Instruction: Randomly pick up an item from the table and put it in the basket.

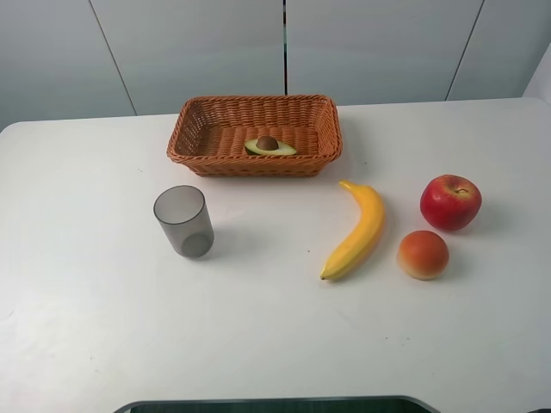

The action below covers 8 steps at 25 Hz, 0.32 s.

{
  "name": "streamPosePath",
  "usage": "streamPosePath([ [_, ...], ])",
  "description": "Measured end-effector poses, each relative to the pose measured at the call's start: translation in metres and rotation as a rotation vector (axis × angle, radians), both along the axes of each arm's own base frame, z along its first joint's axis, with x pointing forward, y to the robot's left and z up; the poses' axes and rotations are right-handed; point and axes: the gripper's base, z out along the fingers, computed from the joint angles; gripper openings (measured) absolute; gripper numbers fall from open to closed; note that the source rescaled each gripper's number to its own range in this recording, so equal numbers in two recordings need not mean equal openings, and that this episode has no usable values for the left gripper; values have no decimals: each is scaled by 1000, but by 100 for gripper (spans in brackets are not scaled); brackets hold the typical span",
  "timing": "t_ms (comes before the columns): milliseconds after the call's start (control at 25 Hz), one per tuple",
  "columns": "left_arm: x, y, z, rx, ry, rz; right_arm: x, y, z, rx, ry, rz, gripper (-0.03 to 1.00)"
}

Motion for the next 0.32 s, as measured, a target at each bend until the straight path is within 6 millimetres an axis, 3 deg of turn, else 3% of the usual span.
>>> streamPosePath([
  [320, 0, 0, 0, 0, 0, 0, 0, 0, 0, 0, 0, 36, 100],
])
